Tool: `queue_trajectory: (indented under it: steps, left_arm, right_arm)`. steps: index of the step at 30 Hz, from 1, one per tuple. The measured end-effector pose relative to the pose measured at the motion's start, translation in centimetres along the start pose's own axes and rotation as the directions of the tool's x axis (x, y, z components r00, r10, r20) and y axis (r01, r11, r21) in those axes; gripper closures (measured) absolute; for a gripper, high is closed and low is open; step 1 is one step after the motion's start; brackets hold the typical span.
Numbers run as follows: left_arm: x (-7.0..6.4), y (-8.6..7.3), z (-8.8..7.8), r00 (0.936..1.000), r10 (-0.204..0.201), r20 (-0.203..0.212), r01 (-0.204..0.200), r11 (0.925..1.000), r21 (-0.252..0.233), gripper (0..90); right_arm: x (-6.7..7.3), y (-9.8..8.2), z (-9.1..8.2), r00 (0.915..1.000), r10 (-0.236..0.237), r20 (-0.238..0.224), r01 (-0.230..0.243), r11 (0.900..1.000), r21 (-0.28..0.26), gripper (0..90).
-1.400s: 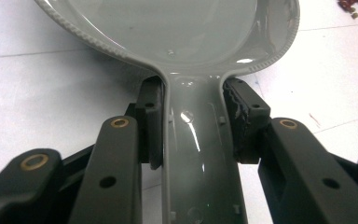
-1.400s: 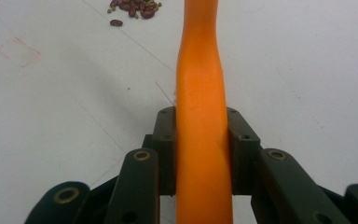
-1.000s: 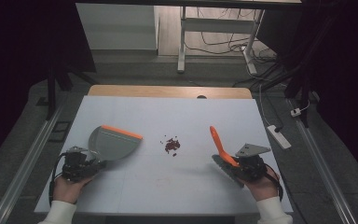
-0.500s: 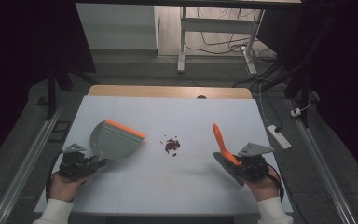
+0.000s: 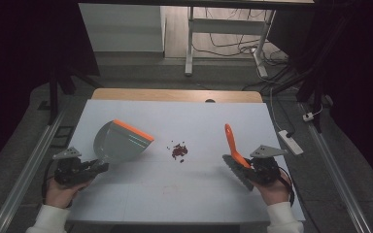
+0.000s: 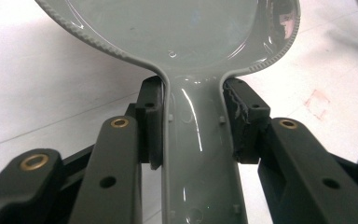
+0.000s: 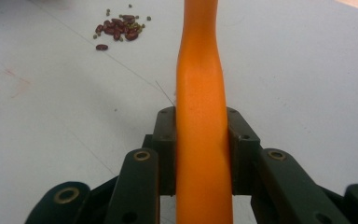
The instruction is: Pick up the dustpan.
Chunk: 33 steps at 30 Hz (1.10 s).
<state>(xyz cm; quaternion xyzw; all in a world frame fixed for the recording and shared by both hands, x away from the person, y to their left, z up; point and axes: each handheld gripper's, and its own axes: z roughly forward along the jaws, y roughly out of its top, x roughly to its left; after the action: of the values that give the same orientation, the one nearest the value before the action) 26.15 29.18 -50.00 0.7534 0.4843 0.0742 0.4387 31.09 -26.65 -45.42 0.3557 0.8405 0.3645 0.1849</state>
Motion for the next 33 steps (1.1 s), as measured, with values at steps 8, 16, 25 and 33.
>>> queue_trajectory:
  steps: [8, 16, 25, 33]
  left_arm:
    - [-0.8, 0.4, 0.5, 0.9984, 0.045, 0.036, -0.045, 0.999, 0.005, 61.6]
    - [-1.2, 0.4, 0.1, 0.9961, 0.08, 0.038, -0.08, 0.9968, -0.001, 61.6]
    - [-2.2, 0.0, -0.7, 0.9852, 0.155, 0.072, -0.157, 0.9873, 0.022, 61.6]
    - [-2.2, -0.2, -0.9, 0.9823, 0.167, 0.085, -0.17, 0.9852, 0.025, 61.5]
  right_arm:
    - [0.2, 0.3, 0.0, 0.9999, -0.012, -0.011, 0.012, 1.0, -0.019, 70.2]
    - [0.7, 0.8, 0.4, 0.9996, -0.029, -0.004, 0.029, 0.999, -0.013, 70.1]
    - [1.7, 1.6, 1.2, 0.9976, -0.063, -0.029, 0.062, 0.998, -0.019, 70.1]
    - [2.1, 2.8, 2.1, 0.9951, -0.087, -0.046, 0.086, 0.996, -0.027, 70.1]
